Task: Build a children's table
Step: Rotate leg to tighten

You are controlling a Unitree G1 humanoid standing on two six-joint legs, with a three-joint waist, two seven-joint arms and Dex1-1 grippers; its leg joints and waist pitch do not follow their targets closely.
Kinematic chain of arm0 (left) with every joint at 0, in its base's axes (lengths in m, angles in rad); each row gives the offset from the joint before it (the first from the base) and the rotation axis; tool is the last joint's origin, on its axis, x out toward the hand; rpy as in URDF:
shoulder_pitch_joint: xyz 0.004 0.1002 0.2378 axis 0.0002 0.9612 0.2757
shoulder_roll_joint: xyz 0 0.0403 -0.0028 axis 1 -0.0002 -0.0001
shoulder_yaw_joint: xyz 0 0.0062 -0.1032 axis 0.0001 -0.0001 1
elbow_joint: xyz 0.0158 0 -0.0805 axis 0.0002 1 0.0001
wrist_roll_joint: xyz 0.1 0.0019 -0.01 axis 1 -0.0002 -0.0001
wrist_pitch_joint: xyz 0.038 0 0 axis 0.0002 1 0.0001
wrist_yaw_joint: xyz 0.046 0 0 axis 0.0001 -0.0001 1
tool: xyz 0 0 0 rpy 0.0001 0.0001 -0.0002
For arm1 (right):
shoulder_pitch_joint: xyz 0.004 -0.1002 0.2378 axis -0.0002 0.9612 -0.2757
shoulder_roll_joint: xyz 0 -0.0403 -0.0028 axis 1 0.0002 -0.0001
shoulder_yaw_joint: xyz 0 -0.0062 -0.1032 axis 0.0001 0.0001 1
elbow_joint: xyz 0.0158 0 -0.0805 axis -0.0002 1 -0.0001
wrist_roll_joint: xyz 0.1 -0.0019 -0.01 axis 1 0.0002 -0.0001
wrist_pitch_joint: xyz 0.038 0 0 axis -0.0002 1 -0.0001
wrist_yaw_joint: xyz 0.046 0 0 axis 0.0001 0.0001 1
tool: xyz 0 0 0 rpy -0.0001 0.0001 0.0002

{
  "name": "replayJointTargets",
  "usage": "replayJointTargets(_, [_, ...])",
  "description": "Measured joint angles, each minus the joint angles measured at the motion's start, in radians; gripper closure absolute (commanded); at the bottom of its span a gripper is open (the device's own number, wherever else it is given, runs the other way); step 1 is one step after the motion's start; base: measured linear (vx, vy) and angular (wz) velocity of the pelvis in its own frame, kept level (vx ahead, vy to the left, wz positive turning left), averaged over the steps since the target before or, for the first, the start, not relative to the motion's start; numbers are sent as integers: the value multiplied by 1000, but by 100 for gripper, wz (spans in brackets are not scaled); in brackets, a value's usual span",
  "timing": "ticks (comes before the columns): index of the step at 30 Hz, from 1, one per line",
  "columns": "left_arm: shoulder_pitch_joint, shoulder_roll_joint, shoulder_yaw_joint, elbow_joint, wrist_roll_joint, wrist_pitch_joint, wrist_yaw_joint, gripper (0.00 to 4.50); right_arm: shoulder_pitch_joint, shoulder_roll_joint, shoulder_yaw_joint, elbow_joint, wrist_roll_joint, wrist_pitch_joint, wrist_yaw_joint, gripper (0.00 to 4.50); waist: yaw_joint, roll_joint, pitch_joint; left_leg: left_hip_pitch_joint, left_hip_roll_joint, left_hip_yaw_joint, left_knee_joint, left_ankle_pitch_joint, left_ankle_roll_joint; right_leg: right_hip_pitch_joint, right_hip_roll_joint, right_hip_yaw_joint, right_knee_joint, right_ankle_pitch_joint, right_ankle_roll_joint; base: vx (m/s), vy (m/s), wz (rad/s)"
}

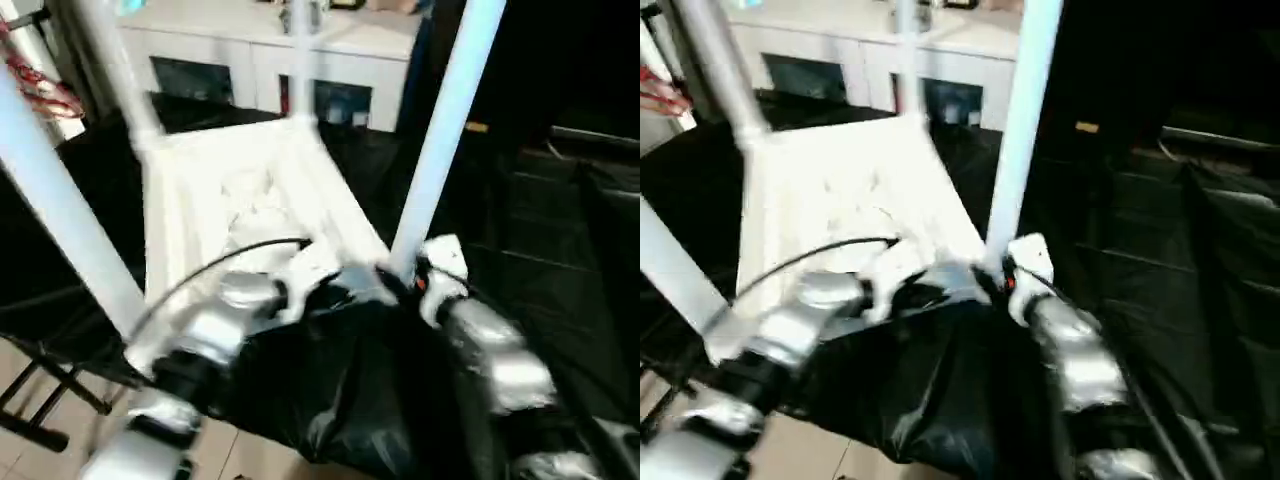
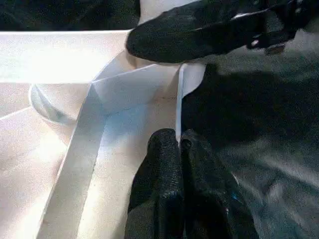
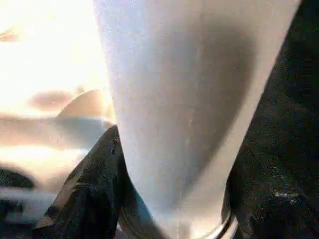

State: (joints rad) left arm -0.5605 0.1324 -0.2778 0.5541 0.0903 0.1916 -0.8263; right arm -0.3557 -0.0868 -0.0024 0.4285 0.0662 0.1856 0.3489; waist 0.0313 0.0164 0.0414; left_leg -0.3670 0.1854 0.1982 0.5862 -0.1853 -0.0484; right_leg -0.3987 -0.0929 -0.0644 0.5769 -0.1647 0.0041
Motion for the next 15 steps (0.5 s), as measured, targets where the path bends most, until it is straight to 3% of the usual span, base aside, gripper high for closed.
replayJointTargets(2, [0, -4, 0, 0, 5, 0, 9, 450, -2, 7, -3, 3, 0, -2, -17, 146, 0, 0, 0, 0, 0, 0, -1, 0, 0, 0, 0, 0, 0, 0, 0, 0, 0, 0])
replayJointTargets(8, [0, -4, -8, 0, 14, -13, 2, 450, 5, 15, -3, -9, 3, -1, -12, 83, 0, 1, -1, 0, 0, -1, -1, 0, 0, 0, 0, 0, 0, 0, 0, 0, 0, 0])
replayJointTargets(11, [0, -3, -12, -3, 14, -18, 0, 450, 18, 0, -2, -28, 4, 0, 21, 77, 1, 2, -1, -1, 0, -1, -1, 0, 0, 0, 0, 0, 0, 0, 0, 0, 0, 0])
replayJointTargets(15, [0, -6, -33, -14, 14, -26, -10, 450, 62, -107, 0, -76, 47, 3, 165, 77, 14, 3, 0, -3, 0, 0, -2, 0, 0, 0, 0, 1, 0, 0, 1, 0, 0, 0])
